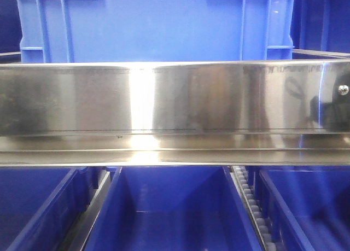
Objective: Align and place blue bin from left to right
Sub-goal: 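Close both grippers on the rim of the blue bin on the upper shelf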
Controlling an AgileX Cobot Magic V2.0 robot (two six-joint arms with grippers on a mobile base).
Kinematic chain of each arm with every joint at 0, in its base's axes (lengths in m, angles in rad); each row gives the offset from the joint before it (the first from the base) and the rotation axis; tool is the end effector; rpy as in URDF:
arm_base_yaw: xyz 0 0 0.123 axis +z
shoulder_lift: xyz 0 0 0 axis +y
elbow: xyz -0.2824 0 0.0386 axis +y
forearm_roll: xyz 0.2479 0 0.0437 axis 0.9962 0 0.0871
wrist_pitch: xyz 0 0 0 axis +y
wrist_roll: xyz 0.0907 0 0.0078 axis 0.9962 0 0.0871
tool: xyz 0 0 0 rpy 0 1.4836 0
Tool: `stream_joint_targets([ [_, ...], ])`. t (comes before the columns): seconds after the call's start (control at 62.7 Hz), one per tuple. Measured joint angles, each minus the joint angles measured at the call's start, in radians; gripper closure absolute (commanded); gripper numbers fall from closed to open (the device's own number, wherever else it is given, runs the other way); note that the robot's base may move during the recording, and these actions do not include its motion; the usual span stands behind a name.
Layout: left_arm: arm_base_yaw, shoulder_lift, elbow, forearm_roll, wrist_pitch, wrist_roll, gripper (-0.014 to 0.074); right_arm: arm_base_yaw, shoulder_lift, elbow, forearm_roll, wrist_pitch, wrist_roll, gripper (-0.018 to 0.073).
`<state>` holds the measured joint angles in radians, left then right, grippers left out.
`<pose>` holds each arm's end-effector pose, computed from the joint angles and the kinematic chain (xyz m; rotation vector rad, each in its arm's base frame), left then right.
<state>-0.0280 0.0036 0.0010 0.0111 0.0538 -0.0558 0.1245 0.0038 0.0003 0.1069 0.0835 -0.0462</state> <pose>0.0568 -0.0015 0.2077 -0.0134 1.5422 -0.0572 0.0563 0.0079 0.2052 -0.0574 1.5717 0.1521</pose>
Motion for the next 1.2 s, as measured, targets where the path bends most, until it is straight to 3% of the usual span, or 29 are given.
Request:
stream_joint_targets([
  [0.67,0.0,0.0,0.0,0.0,0.0,0.0,0.0605,0.0,0.0,0.0,0.0,0.0,0.0,0.0638],
  [1.197,0.0,0.0,-0.006,-0.011,-0.066,0.0,0.0605,0.0,0.0,0.0,0.008,-0.103,0.0,0.0638],
])
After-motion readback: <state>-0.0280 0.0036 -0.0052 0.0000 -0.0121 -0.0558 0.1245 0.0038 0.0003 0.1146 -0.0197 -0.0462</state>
